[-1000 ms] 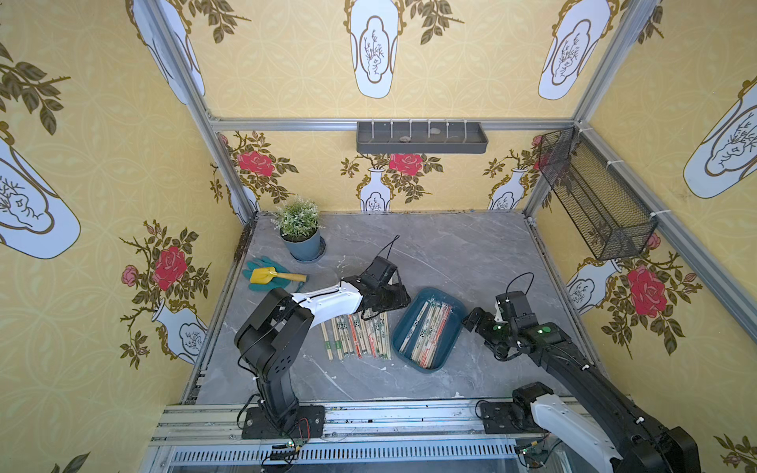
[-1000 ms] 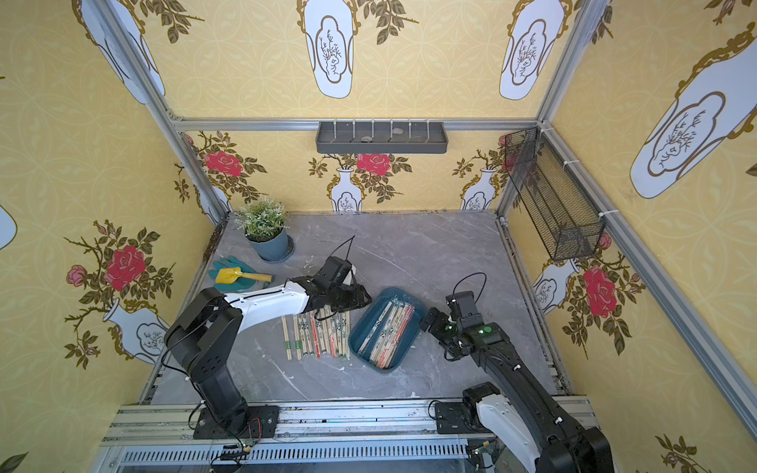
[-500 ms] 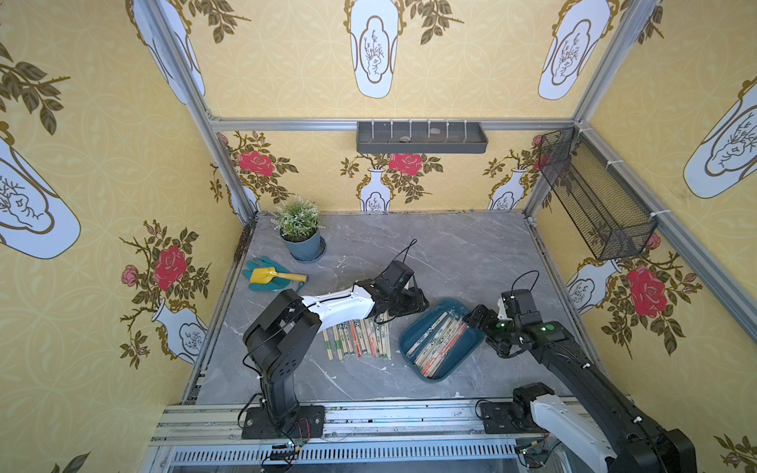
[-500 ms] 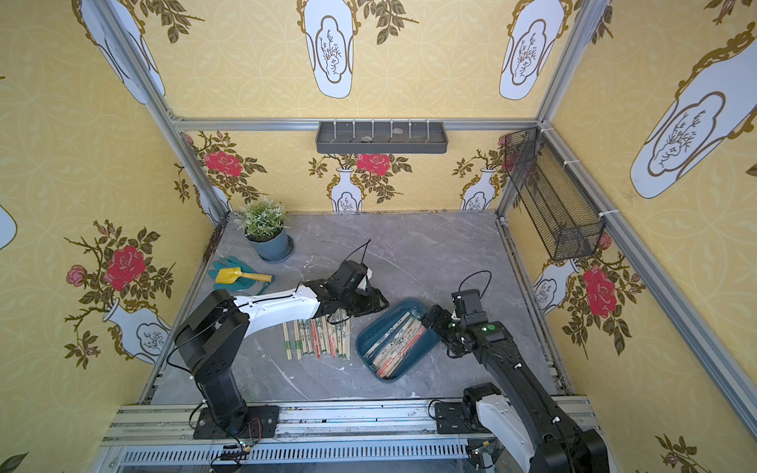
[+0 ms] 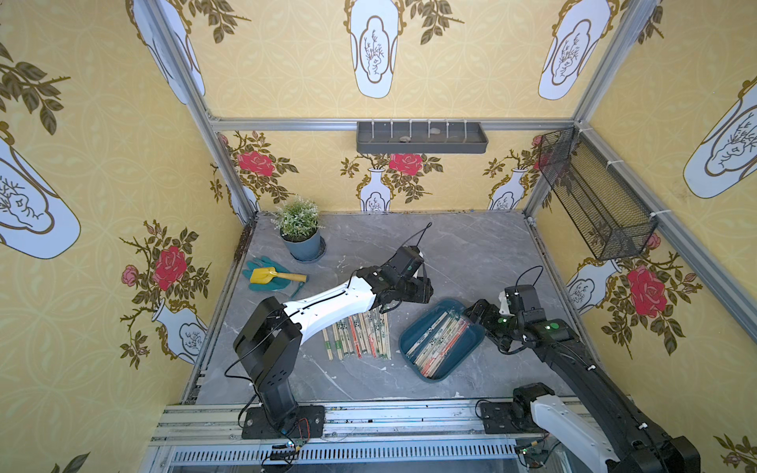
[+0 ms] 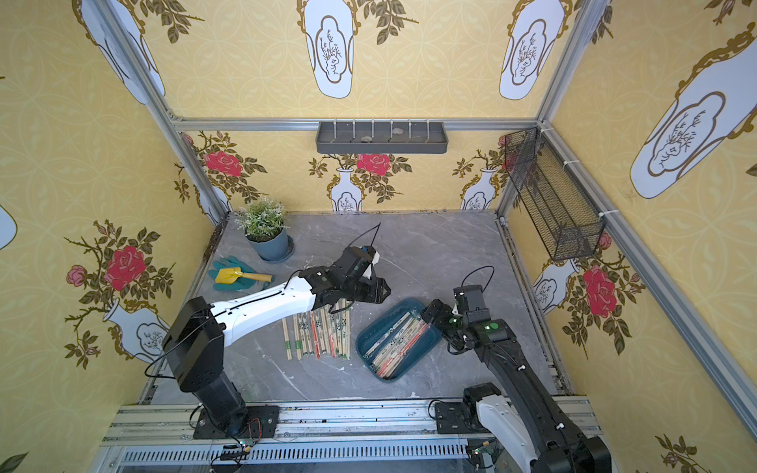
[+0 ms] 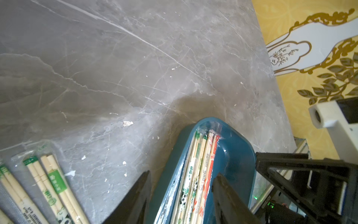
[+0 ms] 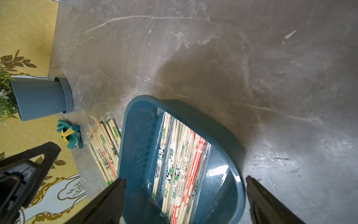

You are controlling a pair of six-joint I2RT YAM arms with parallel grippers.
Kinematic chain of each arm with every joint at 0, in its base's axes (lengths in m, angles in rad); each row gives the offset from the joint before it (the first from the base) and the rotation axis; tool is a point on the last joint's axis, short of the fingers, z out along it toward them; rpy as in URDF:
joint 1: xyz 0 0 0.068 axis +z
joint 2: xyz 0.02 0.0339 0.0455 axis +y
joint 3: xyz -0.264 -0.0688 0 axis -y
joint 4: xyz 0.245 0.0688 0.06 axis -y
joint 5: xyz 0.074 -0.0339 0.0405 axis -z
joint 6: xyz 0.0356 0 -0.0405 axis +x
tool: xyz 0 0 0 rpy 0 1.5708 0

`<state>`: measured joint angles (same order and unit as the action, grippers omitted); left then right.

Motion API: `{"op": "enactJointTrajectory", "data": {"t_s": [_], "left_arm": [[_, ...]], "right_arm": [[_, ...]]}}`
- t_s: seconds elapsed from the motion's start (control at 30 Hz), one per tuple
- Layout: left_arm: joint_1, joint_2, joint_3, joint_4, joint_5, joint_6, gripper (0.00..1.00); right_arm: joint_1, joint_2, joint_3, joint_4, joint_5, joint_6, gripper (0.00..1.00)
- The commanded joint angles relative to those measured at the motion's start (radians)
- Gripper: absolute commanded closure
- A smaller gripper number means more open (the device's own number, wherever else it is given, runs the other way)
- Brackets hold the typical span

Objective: Take the paired disposable chopsticks out of the storage box
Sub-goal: Adjust the storage box at the center of the board.

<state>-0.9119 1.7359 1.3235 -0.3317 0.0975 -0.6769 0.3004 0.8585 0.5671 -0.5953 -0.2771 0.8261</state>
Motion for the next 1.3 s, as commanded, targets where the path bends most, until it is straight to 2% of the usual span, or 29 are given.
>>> {"op": "enactJointTrajectory", "data": {"t_s": [0.0, 0.4, 1.07, 1.27], "left_arm": [[-0.034, 0.008, 0.005, -0.027, -0.024, 0.065, 0.44], [-0.153, 0.092, 0.011, 0.012, -0.011, 0.087, 0.45], [-0.163, 0.084, -0.038, 0.039, -0.059, 0.062, 0.46], [-0.162, 0.077, -0.041, 0.039, -0.07, 0.062, 0.46]], "right_arm": [[-0.001, -0.018, -0.007, -0.032, 0.011, 0.013, 0.02], [-0.001, -0.096, -0.108, -0.057, -0.027, 0.078, 0.02], [-0.002, 0.119, -0.056, 0.222, -0.156, 0.115, 0.02], [-0.001, 0.145, -0.015, 0.24, -0.164, 0.109, 0.02]]}}
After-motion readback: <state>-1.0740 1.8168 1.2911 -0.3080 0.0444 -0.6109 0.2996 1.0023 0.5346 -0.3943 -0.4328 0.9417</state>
